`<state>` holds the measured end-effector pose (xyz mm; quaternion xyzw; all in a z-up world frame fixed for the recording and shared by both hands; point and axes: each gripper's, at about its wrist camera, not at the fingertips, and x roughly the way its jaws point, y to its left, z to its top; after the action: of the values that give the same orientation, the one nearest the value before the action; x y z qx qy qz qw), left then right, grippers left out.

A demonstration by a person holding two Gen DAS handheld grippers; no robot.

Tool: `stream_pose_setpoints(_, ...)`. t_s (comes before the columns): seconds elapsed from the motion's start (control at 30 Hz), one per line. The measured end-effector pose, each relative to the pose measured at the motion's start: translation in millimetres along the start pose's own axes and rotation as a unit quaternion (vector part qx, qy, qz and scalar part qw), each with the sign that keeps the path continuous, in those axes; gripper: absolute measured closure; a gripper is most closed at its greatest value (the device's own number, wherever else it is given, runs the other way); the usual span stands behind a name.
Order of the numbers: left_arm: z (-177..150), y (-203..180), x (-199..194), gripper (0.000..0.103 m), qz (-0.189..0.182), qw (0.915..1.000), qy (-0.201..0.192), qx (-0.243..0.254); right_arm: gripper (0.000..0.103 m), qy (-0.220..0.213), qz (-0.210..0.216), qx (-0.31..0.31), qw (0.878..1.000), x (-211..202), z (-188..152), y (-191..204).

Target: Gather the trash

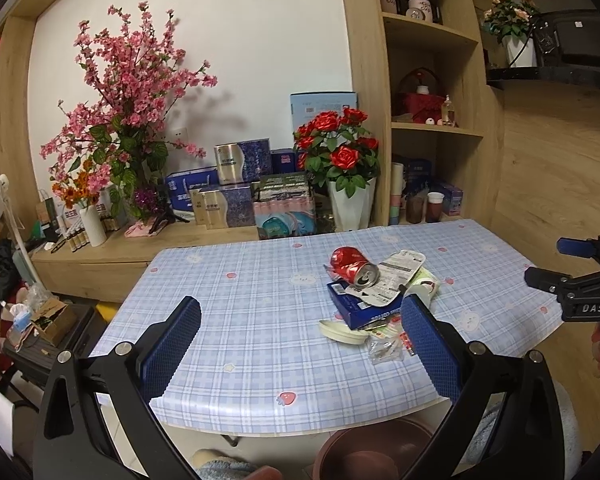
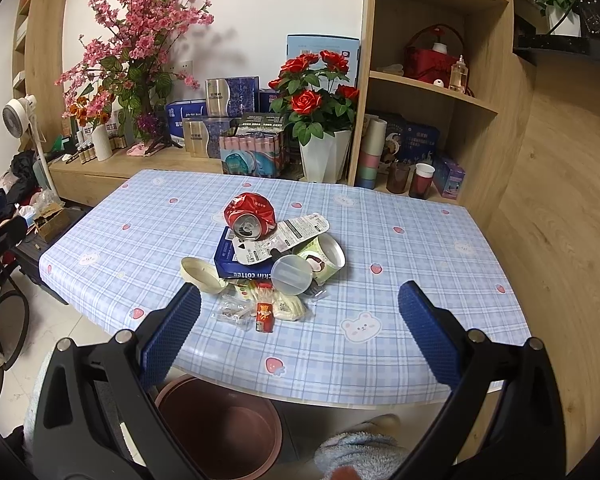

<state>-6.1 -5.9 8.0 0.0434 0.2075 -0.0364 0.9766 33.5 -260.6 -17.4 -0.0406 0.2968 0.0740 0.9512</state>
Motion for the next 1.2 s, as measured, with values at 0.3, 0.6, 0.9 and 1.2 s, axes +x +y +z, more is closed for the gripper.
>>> stream_pose_setpoints(0.3,-11,-1,9,0.005,-0.035,0.9993,-0.013,0.0,0.006,0.0,-0.01,0.004,1.0,11,-10,1)
stream_pose_setpoints(0.6,-38,3,43,0.005,-0.047,0.9985,0.023,-0.016,0.005,0.003,0.028,0.018,0.999,35,-26,-4)
stream_pose_setpoints(0.9,-61,2,79,0.005,-0.045,0.9972,0.06,0.002,0.005,0.031,0.062,0.032,0.997,75,-46,1)
stream_pose_setpoints(1.2,-73,14,99,0.005,-0.037,0.9971,0.06,-0.029,0.006,0.088,0.035,0.046,0.994,120,-60,-3)
